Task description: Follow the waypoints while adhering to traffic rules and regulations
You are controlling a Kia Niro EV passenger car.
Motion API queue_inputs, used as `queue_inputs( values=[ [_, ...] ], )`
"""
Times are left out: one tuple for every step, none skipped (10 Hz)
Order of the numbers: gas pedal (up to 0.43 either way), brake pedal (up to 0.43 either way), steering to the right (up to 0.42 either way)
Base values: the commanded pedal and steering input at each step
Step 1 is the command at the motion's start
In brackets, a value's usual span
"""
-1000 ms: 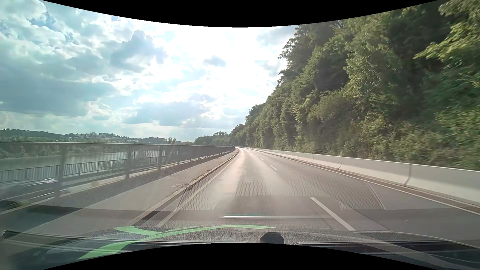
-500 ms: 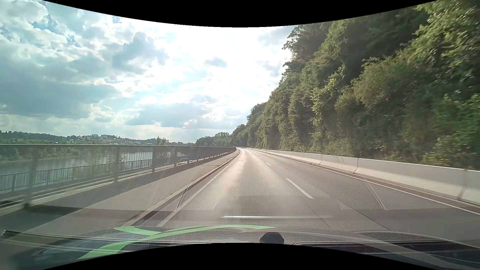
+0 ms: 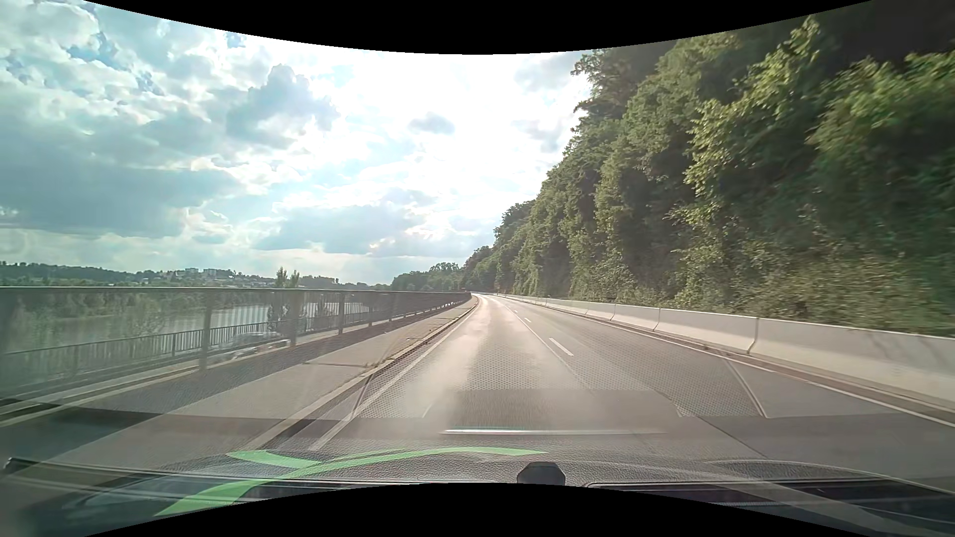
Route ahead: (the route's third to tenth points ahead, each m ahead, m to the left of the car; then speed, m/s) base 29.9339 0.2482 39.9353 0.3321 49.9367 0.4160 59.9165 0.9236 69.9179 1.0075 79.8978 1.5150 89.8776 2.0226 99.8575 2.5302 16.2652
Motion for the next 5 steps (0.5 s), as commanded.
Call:
queue_inputs(
  values=[
    [0.209,0.0,-0.004],
    [0.209,0.0,-0.004],
    [0.209,0.0,-0.004],
    [0.209,0.0,-0.004],
    [0.209,0.0,-0.004]
  ],
)
